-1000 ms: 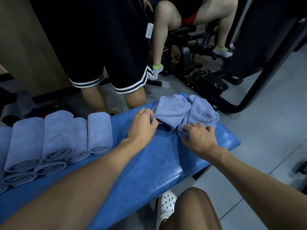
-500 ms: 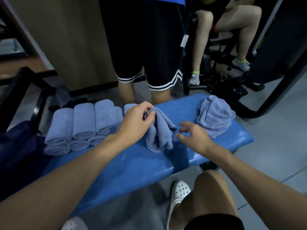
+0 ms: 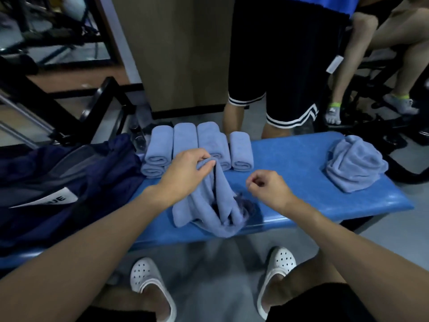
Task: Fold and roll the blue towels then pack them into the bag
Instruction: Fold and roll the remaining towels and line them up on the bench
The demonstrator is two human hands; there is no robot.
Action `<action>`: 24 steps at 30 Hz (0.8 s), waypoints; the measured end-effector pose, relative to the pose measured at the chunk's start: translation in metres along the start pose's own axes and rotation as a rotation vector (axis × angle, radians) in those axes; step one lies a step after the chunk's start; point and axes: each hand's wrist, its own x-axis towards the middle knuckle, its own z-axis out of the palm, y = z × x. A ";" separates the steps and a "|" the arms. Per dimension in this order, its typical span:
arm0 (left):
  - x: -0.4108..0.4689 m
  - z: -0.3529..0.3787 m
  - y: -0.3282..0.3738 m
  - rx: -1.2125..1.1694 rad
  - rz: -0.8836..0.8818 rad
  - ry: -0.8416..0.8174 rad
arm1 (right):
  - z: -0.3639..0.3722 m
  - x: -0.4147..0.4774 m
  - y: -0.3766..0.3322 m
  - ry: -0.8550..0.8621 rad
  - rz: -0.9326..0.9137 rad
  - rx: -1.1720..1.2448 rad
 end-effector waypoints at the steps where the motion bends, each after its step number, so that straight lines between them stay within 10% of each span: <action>1: -0.002 -0.003 -0.005 0.008 -0.013 0.003 | 0.006 0.000 -0.005 -0.050 0.003 0.062; 7: -0.012 -0.004 -0.021 -0.016 -0.067 0.016 | 0.048 -0.013 -0.021 -0.255 -0.096 0.045; 15: -0.042 0.000 -0.061 -0.116 -0.211 -0.170 | 0.028 0.008 -0.007 0.062 -0.053 -0.100; 24: -0.041 0.026 -0.062 -0.162 -0.269 -0.018 | -0.010 0.026 0.007 0.351 0.083 -0.084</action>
